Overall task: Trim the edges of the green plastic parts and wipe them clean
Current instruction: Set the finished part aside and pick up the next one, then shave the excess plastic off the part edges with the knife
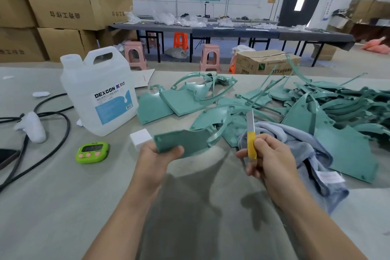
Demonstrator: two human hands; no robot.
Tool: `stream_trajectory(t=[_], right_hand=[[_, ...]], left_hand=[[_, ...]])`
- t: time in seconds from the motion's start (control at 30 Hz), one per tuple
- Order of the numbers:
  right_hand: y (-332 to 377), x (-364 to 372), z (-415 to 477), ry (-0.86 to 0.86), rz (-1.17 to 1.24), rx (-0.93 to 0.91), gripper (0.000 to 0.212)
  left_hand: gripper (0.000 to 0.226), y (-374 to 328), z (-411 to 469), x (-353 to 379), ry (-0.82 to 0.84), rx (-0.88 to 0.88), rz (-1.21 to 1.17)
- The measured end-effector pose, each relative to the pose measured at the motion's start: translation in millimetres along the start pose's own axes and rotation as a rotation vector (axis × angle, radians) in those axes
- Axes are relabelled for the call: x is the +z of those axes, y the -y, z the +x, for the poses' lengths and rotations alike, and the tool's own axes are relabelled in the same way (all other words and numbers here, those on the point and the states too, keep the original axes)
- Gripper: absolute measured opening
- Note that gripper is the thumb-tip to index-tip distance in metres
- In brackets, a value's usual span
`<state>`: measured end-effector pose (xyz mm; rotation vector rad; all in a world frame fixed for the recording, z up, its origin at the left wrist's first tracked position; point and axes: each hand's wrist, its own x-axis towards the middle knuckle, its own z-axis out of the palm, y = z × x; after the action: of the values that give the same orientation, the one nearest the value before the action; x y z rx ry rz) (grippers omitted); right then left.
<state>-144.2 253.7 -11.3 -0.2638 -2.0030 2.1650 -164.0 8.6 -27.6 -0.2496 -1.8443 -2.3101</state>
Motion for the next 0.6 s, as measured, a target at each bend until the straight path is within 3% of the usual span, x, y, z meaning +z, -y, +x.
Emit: stream_trajectory(t=[0.13, 0.3, 0.4, 0.5, 0.6], right_hand=[[-1, 11, -7, 0.050, 0.012, -0.008, 0.026], [-2, 16, -15, 0.136, 0.009, -0.038, 0.023], [-1, 14, -17, 0.161, -0.065, -0.093, 0.019], [0, 11, -17, 0.116, -0.091, -0.125, 0.025], [-1, 7, -12, 0.060, 0.051, -0.074, 0.033]], left_hand=[[0.031, 3, -4, 4, 0.043, -0.038, 0.176], [0.054, 4, -10, 13, 0.036, 0.039, 0.228], [0.036, -1, -10, 14, -0.037, 0.112, 0.279], [0.026, -11, -10, 12, -0.095, 0.153, 0.085], [0.025, -17, -9, 7, -0.224, 0.148, -0.050]])
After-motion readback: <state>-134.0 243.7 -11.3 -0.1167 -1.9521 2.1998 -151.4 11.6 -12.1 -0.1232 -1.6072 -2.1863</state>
